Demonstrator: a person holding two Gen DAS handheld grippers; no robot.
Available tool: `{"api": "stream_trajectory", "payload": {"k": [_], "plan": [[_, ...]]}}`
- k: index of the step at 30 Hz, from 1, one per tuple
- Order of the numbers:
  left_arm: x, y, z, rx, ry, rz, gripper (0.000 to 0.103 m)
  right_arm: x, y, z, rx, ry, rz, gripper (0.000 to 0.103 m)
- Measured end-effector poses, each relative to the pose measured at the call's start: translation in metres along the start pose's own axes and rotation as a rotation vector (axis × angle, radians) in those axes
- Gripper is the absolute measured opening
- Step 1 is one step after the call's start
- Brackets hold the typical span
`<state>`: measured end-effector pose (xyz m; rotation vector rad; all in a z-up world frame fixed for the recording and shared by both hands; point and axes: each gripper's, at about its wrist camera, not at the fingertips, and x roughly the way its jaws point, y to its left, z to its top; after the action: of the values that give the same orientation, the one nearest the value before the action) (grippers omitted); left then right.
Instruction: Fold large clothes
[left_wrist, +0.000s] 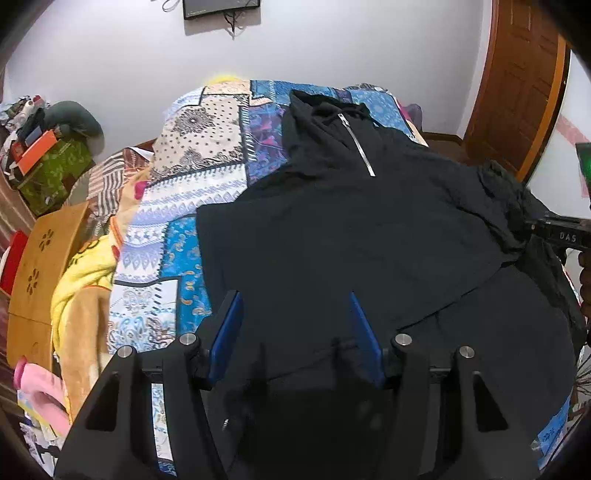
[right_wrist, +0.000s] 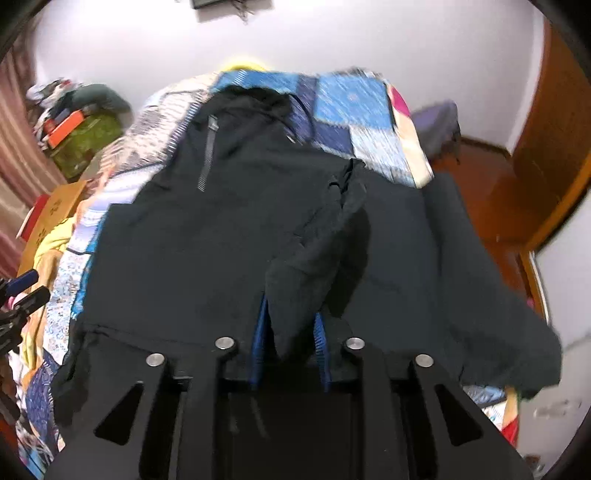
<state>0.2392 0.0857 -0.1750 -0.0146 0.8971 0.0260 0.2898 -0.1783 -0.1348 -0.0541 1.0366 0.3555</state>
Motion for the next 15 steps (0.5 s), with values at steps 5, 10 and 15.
{"api": "stream_trajectory", "payload": {"k": [5, 10, 15], "plan": [[0.004, -0.005, 0.0, -0.003, 0.009, -0.013, 0.058, -0.007, -0.021, -0.009, 0.057, -0.003, -0.006, 0.029], [0.002, -0.012, 0.005, -0.004, -0.004, -0.02, 0.058, -0.025, -0.021, -0.013, -0.026, -0.036, -0.121, 0.033], [-0.003, -0.02, 0.01, 0.008, -0.023, -0.016, 0.058, -0.055, -0.028, -0.009, -0.027, -0.108, -0.133, 0.037]]}}
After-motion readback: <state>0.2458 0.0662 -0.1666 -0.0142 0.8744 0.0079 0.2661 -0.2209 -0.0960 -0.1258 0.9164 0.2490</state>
